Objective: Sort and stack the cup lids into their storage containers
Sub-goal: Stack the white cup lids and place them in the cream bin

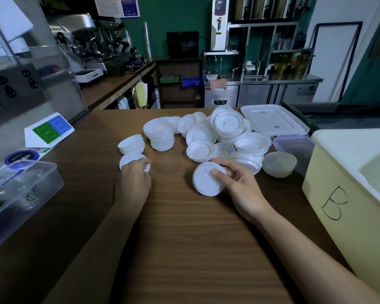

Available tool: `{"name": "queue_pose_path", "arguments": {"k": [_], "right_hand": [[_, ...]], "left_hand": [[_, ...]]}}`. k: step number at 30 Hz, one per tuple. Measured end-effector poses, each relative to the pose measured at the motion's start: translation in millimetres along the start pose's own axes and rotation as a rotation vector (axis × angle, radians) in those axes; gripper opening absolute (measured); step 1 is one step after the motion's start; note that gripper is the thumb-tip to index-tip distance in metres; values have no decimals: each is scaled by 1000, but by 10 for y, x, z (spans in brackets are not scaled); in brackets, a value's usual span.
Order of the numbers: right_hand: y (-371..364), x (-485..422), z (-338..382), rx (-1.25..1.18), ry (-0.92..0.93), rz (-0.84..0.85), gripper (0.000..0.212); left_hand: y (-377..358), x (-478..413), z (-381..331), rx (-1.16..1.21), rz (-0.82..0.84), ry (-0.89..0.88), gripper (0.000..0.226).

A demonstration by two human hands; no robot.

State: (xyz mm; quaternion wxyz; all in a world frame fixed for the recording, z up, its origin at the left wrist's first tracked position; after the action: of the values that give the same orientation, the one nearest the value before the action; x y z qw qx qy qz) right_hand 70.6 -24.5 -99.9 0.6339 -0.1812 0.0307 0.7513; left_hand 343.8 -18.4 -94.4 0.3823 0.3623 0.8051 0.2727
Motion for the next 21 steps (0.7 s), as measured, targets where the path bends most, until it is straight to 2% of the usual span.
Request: {"name": "queue_pose_path", "arguments": {"k": [4,8,11,14,21], "right_hand": [[4,-11,-9,1,4,-10,32],[20,-22,-25,7,9,-33,30],[36,-30,-43,-3,8,-36,33],[45,-30,-51,2,22,-25,47],[53,-20,-46,35,49,-37,39]], "left_hand": [[-71,159,-253,193,147,-180,32],[-93,233,-343,160,244,-347,33],[-34,200,-301,113,230,-295,33],[-21,206,-328,156,278,-254,33],[84,240,-511,647,433,36,35]]}}
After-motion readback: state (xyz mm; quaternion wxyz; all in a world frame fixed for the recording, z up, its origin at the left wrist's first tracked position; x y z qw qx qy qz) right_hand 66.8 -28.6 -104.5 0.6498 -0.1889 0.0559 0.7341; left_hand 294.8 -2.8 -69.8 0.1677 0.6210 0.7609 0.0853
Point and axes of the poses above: each hand's wrist, its own x-axis away from the middle knuckle, its own y-axis out of the back of the hand, z = x × y, the point moved 2 cm from there along -x, towards the middle knuckle, and after that the axes turned 12 degrees about y, right-handed, at the moved point
